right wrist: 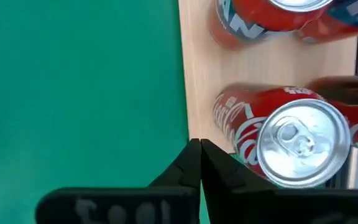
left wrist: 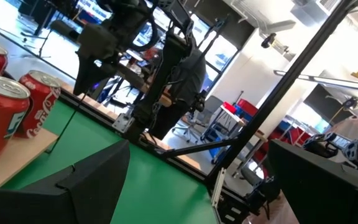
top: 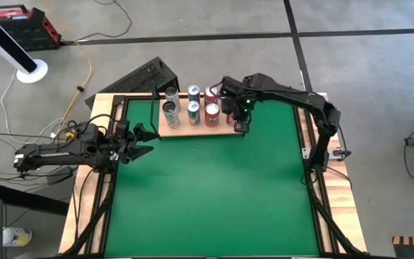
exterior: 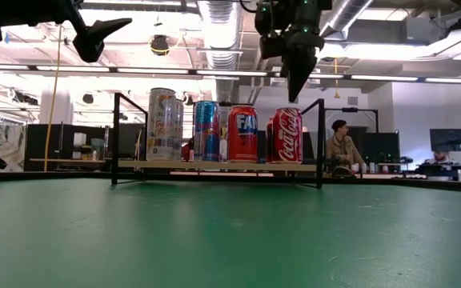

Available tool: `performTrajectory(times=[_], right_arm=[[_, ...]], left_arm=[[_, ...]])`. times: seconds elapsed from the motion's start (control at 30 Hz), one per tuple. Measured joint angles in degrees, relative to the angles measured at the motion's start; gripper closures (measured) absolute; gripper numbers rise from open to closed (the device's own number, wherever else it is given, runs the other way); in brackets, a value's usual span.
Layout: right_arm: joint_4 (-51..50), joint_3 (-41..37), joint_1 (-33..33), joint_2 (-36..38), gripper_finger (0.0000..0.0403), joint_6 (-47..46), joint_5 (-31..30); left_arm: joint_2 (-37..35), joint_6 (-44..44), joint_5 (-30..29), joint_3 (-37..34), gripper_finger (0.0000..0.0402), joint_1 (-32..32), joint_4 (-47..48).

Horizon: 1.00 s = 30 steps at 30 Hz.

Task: Place canned beverage on shelf
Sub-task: Put the red soda can on the shelf aligned with the other red soda can

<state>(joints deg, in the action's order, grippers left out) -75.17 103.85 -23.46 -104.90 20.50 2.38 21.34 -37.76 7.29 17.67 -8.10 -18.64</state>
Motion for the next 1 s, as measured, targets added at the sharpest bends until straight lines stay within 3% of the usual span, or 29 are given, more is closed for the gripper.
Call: performTrajectory(times=[0.17,1.0], right_arm=[[0.87,0.00,-0.42,-0.21,0.0388,2.31,-1.25],[1.77,-0.46,-3.34,-1.63,0.0384,5.86,-2.52]], left_arm=[[-0.01,0.00,-0.02,0.00,0.0036,0.00,0.09],[0.00,-0.36,-0.15,-0.02,0.0036,-0.01,0.13]])
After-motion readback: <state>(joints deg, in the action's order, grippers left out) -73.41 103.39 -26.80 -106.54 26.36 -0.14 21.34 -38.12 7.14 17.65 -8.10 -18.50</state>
